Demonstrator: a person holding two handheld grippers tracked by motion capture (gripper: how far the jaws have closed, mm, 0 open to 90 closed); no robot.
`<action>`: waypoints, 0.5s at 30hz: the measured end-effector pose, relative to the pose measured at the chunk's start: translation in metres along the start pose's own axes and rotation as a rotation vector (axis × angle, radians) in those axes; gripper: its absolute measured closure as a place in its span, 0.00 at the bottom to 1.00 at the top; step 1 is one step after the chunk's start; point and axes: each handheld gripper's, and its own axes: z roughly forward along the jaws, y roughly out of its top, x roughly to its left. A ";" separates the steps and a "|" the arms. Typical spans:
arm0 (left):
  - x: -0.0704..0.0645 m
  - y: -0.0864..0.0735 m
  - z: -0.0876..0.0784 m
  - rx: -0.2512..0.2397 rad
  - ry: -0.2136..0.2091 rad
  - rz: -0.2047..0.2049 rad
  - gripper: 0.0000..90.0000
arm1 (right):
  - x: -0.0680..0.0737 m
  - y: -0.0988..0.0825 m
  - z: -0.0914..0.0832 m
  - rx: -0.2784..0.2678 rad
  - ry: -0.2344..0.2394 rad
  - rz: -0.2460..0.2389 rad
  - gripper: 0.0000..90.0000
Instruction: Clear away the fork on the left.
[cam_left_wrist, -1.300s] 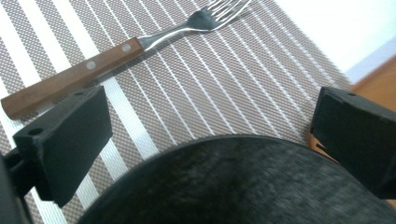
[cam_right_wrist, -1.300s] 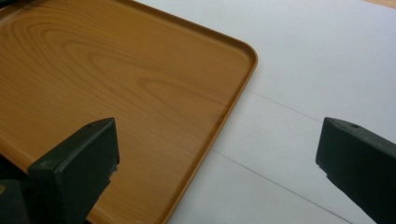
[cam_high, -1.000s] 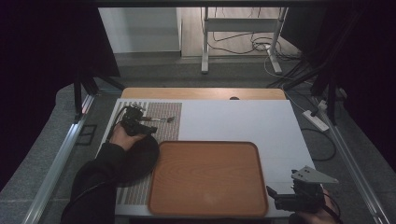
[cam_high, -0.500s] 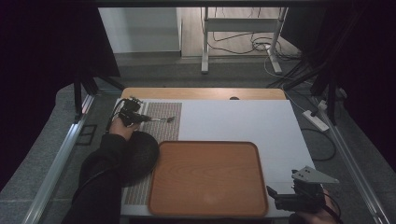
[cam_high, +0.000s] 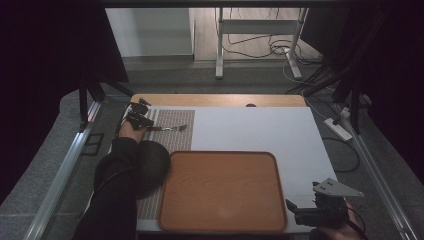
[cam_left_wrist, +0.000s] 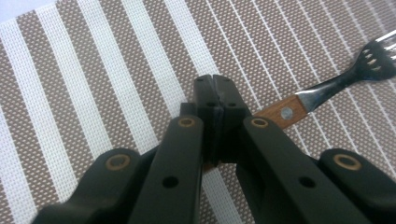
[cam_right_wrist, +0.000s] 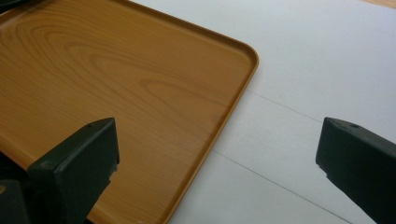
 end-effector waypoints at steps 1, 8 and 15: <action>0.000 -0.002 -0.001 0.005 -0.010 0.003 0.99 | 0.000 0.000 0.000 0.000 0.000 0.000 0.00; -0.001 -0.013 -0.011 0.082 -0.065 0.057 0.99 | 0.002 0.000 0.000 0.002 -0.004 -0.011 0.00; 0.000 -0.020 -0.015 0.106 -0.112 0.073 0.99 | 0.002 0.000 0.000 0.003 -0.003 -0.011 0.00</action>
